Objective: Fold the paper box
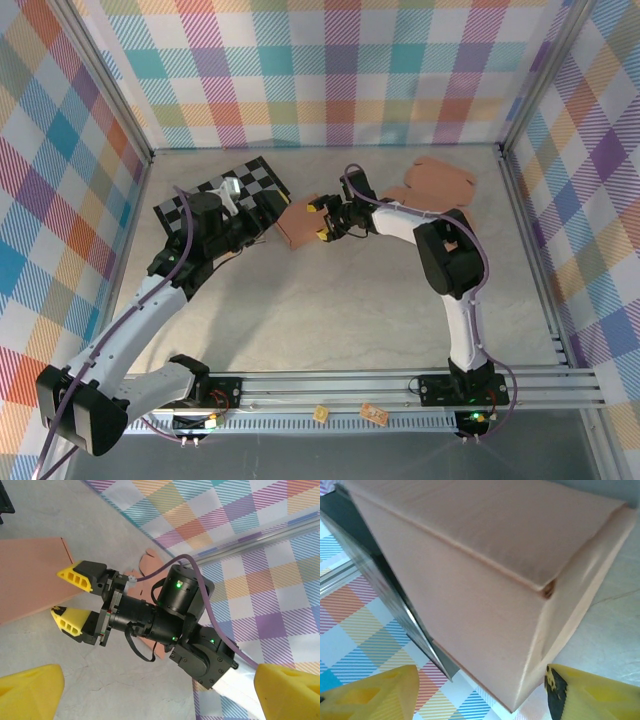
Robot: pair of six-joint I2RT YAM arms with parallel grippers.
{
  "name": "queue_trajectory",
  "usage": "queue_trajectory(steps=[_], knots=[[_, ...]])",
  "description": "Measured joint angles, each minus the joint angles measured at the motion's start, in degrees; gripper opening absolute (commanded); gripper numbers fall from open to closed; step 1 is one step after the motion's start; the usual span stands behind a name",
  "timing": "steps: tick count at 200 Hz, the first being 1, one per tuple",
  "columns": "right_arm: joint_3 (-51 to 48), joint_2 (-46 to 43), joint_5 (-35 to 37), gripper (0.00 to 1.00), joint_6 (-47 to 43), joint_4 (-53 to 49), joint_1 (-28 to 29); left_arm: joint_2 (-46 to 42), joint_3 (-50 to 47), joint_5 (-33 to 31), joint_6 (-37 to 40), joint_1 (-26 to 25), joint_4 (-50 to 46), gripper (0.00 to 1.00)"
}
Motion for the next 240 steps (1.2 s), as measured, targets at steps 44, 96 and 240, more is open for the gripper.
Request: queue_trajectory(steps=[44, 96, 240], knots=[[2.0, 3.0, -0.1, 0.67, 0.2, -2.1, 0.3, 0.9, 0.0, 0.4, 0.0, 0.0, 0.0, 0.95], [3.1, 1.2, 0.8, 0.65, -2.9, -4.6, -0.3, 4.0, 0.0, 1.3, -0.9, 0.0, 0.1, 0.85], [11.1, -1.0, 4.3, 0.57, -41.4, -41.3, -33.3, 36.2, 10.1, 3.4, -7.2, -12.7, 13.0, 0.74]])
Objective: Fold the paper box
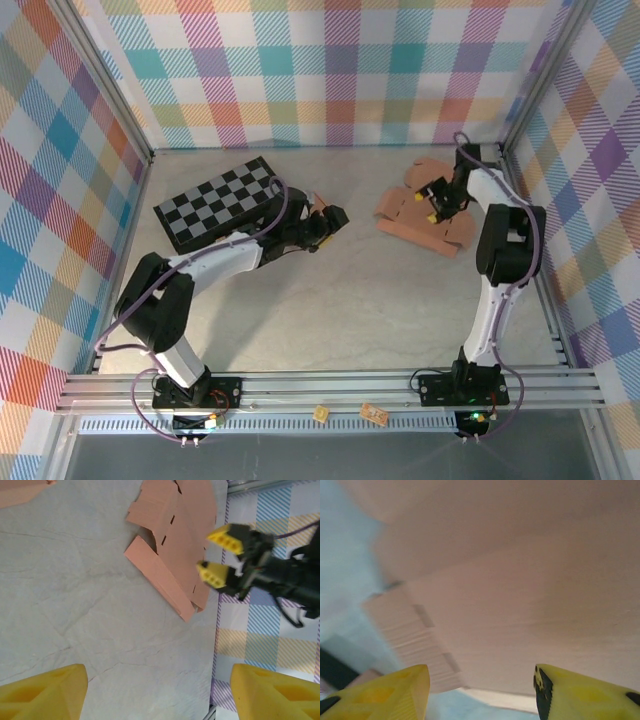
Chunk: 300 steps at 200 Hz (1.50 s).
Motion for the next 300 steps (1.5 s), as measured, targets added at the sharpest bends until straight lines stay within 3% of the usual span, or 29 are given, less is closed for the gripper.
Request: queue_trajectory(steps=[53, 87, 127, 179, 221, 300], knots=[[-16.2, -6.5, -3.4, 0.57, 2.7, 3.6, 1.5, 3.5, 1.1, -0.2, -4.0, -1.5, 2.9, 0.73], [-29.7, -15.0, -6.3, 0.57, 11.1, 9.7, 4.1, 3.5, 0.4, -0.5, -5.9, -1.8, 4.1, 0.72], [-38.9, -23.6, -6.8, 0.57, 22.8, 14.1, 11.6, 3.5, -2.5, -1.1, -7.8, -3.6, 1.9, 0.70], [-39.4, -26.5, -7.5, 0.59, 26.0, 14.2, 14.7, 3.7, -9.4, -3.9, -12.5, -4.0, 2.9, 0.60], [-36.4, -32.9, -4.8, 0.59, 23.3, 12.2, 13.8, 9.1, -7.3, -5.1, -18.6, -5.1, 12.9, 0.50], [-36.5, -35.9, -4.1, 0.59, 20.9, 10.7, 11.3, 14.7, -3.5, -6.9, -24.1, -6.4, 15.8, 0.38]])
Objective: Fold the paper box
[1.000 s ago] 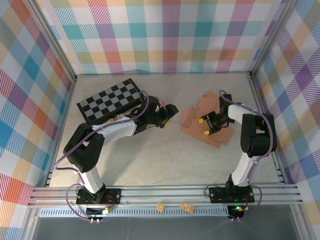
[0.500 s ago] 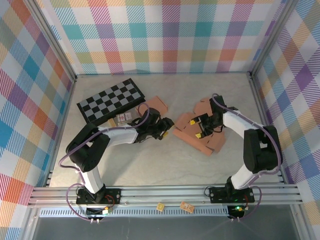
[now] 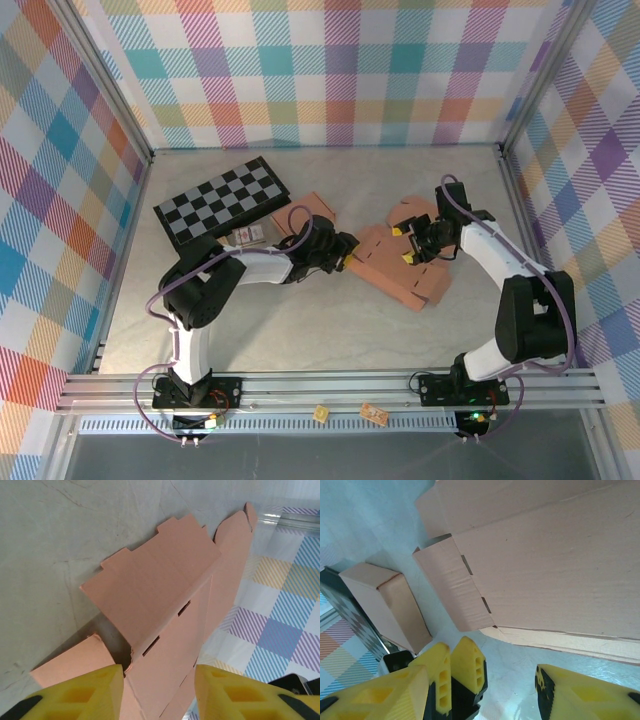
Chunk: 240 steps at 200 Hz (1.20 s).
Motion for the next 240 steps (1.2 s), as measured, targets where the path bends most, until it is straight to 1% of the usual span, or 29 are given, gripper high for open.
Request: queue_trajectory(steps=[29, 70, 81, 93, 144, 152, 170, 192, 212, 240], knots=[[0.0, -0.8, 0.0, 0.58, 0.0, 0.0, -0.3, 1.7, 0.5, -0.6, -0.4, -0.3, 1.1, 0.37], [-0.3, -0.8, -0.1, 0.58, -0.4, 0.0, -0.7, 1.8, 0.5, -1.1, -0.4, -0.3, 0.9, 0.36], [-0.4, -0.8, -0.2, 0.58, -0.5, 0.0, -0.7, 1.8, 0.5, -1.3, -0.4, -0.3, 1.0, 0.34], [-0.4, -0.8, -0.3, 0.58, -0.7, 0.0, -0.7, 1.9, 0.6, -1.3, -0.4, -0.3, 1.2, 0.31], [-0.4, -0.8, -0.7, 0.58, -1.3, 0.0, -0.8, 4.2, 1.3, -1.9, -0.4, -0.3, 2.1, 0.24], [-0.4, -0.8, -0.7, 0.58, -1.3, 0.0, -0.9, 4.4, 1.3, -1.9, -0.4, -0.3, 2.4, 0.21], [-0.6, -0.9, -0.7, 0.58, -1.3, 0.0, -1.1, 4.6, 1.3, -2.1, -0.2, -0.3, 2.7, 0.08], [-1.3, -1.2, -0.6, 0.58, -1.3, 0.0, -1.1, 4.7, 1.4, -2.6, -0.4, -0.3, 3.2, 0.00], [-1.8, -2.3, -0.1, 0.56, -1.7, -0.8, -1.1, 4.7, 2.0, -2.8, -0.3, -0.4, 3.2, 0.00], [-1.0, -6.5, 3.2, 0.56, -4.3, -4.9, -1.0, 4.3, 4.6, -4.6, -1.0, -0.4, 1.9, 0.00]])
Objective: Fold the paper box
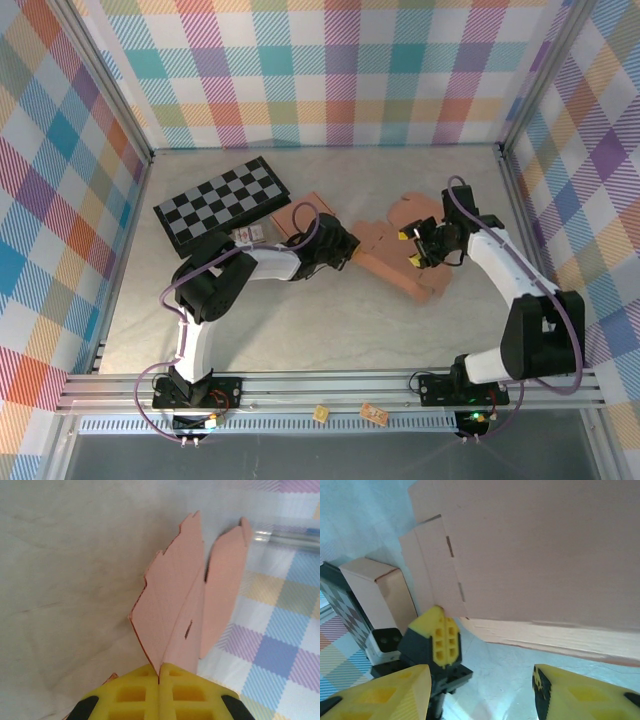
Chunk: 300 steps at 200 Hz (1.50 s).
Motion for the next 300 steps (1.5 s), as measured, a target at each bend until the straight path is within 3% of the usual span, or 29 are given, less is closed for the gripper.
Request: queue_trajectory(steps=[39, 59, 92, 128, 188, 223, 244, 271, 300], knots=[[5.0, -5.9, 4.9, 0.55, 0.0, -4.3, 2.0, -4.3, 4.9, -5.1, -3.6, -0.3, -6.3, 0.00], [1.7, -12.3, 8.2, 0.55, 7.6, -2.2, 6.7, -6.8, 7.7, -8.4, -6.1, -0.3, -8.5, 0.00], [-9.7, -21.6, 18.7, 0.58, 25.4, 5.4, 19.7, -7.9, 11.0, -11.5, -10.9, -0.3, -8.5, 0.00], [-16.5, -21.4, 30.3, 0.62, 38.4, 16.9, 23.4, -7.9, 11.0, -13.2, -15.3, -0.4, -8.3, 0.00], [-21.7, -13.3, 34.9, 0.62, 50.6, 32.9, 23.6, -7.9, 9.7, -14.5, -20.3, -0.6, -6.7, 0.00], [-21.4, -8.9, 36.4, 0.51, 51.8, 40.4, 23.6, -7.9, 7.9, -14.5, -21.9, -0.6, -6.6, 0.00], [-21.4, -7.2, 36.9, 0.39, 52.1, 43.1, 23.6, -7.9, 7.8, -14.5, -22.4, -0.6, -6.5, 0.00], [-21.0, -6.7, 37.0, 0.23, 51.8, 44.4, 22.9, -7.9, 7.2, -14.6, -22.9, -0.6, -5.6, 0.00], [-19.8, -6.7, 37.0, 0.15, 51.0, 44.3, 22.2, -7.9, 6.8, -15.3, -23.0, -0.6, -5.2, 0.00]])
